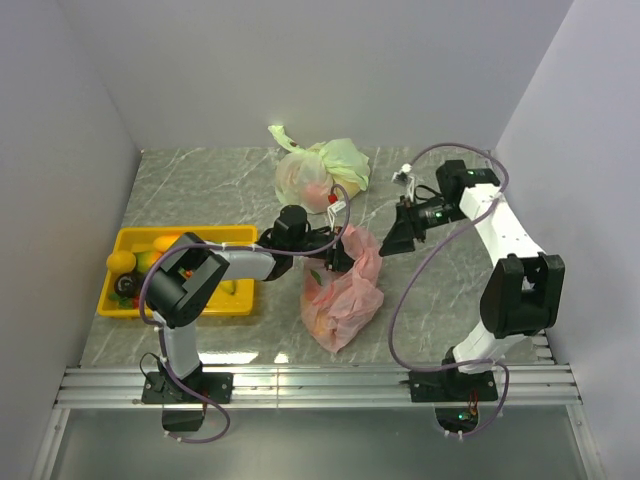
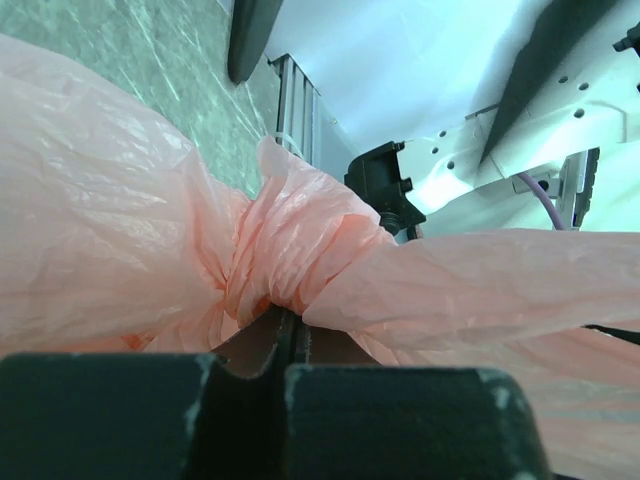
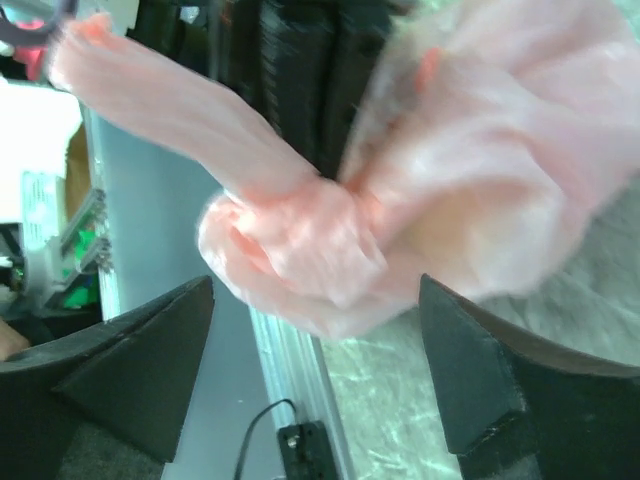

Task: Place the fake fruits into the plastic bag and tie a complex knot

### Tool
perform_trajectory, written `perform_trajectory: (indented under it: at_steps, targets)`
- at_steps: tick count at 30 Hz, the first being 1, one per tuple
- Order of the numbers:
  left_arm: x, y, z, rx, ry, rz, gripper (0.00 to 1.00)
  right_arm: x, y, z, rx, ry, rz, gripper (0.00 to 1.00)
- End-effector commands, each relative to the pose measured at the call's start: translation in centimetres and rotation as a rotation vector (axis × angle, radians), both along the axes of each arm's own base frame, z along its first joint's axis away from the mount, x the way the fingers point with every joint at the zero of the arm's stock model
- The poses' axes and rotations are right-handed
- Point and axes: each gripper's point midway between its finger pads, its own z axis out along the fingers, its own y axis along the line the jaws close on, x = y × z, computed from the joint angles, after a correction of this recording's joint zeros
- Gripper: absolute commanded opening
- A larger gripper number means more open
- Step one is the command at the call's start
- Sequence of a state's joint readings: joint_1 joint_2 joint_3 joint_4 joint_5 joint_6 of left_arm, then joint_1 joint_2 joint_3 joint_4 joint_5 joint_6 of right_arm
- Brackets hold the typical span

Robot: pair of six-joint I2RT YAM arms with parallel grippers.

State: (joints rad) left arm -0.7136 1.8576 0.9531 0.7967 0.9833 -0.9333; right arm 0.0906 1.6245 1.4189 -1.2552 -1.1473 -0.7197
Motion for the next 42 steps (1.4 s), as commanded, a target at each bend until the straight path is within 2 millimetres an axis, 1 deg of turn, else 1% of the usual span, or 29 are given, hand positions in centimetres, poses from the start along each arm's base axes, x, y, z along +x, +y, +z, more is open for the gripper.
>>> perform_trajectory:
  at_steps: [1,2,3,4,8,9,10,12,13,14,16,17,19,20,23,24,26,28,29,30,32,35,37,40,42]
  targets:
    - [-0.8,0.1,2.5,-0.06,-0.059,-0.033,0.0,-2.0,-1.4,-0.6,0.022,0.132,-0.021,0.77]
    - [-0.8,0.1,2.4,-0.058,-0.058,-0.032,0.0,-1.5,-1.8,-1.4,-0.005,0.153,-0.06,0.65]
    - [-0.8,0.0,2.3,-0.058,-0.057,-0.033,0.0,-1.0,-1.9,-2.2,-0.027,0.166,-0.091,0.46]
    - [-0.8,0.0,2.4,-0.06,-0.055,-0.036,0.0,-0.9,-2.1,-2.9,-0.044,0.16,-0.11,0.42]
    - [-0.7,-0.2,2.3,-0.058,-0.058,-0.038,0.0,-1.4,-1.2,-3.3,-0.036,0.153,-0.117,0.41]
    - [-0.8,-0.2,2.1,-0.057,-0.052,-0.039,0.0,-1.6,-0.5,-3.5,-0.038,0.154,-0.103,0.4]
    - [-0.9,-0.2,2.1,-0.058,-0.048,-0.041,0.0,-1.2,-0.2,-3.8,-0.033,0.153,-0.12,0.4]
    - [-1.0,-0.4,2.0,-0.056,-0.044,-0.045,0.0,-0.8,0.8,-3.8,-0.024,0.14,-0.118,0.39]
    - [-1.0,-0.4,2.1,-0.059,-0.051,-0.047,0.0,-0.2,1.1,-3.9,-0.017,0.131,-0.133,0.38]
    - [-1.1,-0.4,2.0,-0.057,-0.048,-0.05,0.0,-0.1,1.5,-3.8,-0.013,0.124,-0.133,0.38]
    - [-1.1,-0.5,2.0,-0.055,-0.046,-0.05,0.0,-0.1,2.4,-3.4,0.003,0.116,-0.117,0.41]
    - [-1.2,-0.5,1.9,-0.055,-0.045,-0.053,0.0,-0.2,2.7,-3.3,0.003,0.112,-0.115,0.49]
    - [-1.3,-0.6,2.0,-0.058,-0.045,-0.054,0.0,-0.3,3.4,-3.0,0.01,0.107,-0.113,0.58]
    - [-1.3,-0.7,1.9,-0.057,-0.044,-0.056,0.0,-0.3,3.7,-2.9,0.014,0.102,-0.109,0.64]
    - [-1.6,-0.8,1.8,-0.059,-0.041,-0.063,0.0,-0.5,4.7,-2.1,0.035,0.084,-0.104,0.73]
    - [-1.6,-0.8,1.8,-0.06,-0.039,-0.062,0.0,-0.3,5.1,-1.8,0.044,0.067,-0.101,0.75]
    - [-1.7,-0.9,1.9,-0.072,-0.046,-0.065,0.0,-0.7,5.8,-1.9,0.035,0.075,-0.088,0.79]
    - [-1.7,-0.9,2.3,-0.088,-0.035,-0.066,0.0,-0.7,6.3,-2.1,0.036,0.081,-0.089,0.8]
    - [-1.7,-0.9,2.8,-0.115,-0.057,-0.065,0.0,-0.8,6.6,-2.2,0.036,0.08,-0.083,0.8]
    - [-1.7,-0.9,3.1,-0.123,-0.042,-0.063,0.0,-0.6,6.9,-2.2,0.039,0.078,-0.085,0.8]
    - [-1.6,-1.0,3.5,-0.142,-0.051,-0.058,0.0,-0.7,7.1,-2.6,0.04,0.089,-0.087,0.8]
    - [-1.3,-1.2,3.7,-0.145,-0.051,-0.05,0.0,-1.3,7.2,-3.3,0.038,0.12,-0.075,0.8]
    - [-1.2,-1.2,3.5,-0.134,-0.055,-0.048,0.0,-1.6,6.8,-3.9,0.02,0.125,-0.062,0.8]
    - [-0.7,-1.5,3.0,-0.112,-0.066,-0.022,0.0,-2.1,6.9,-4.1,0.025,0.146,-0.059,0.81]
    - [0.0,-1.7,3.6,-0.127,-0.045,0.028,0.0,-2.0,7.4,-3.8,0.053,0.173,-0.065,0.81]
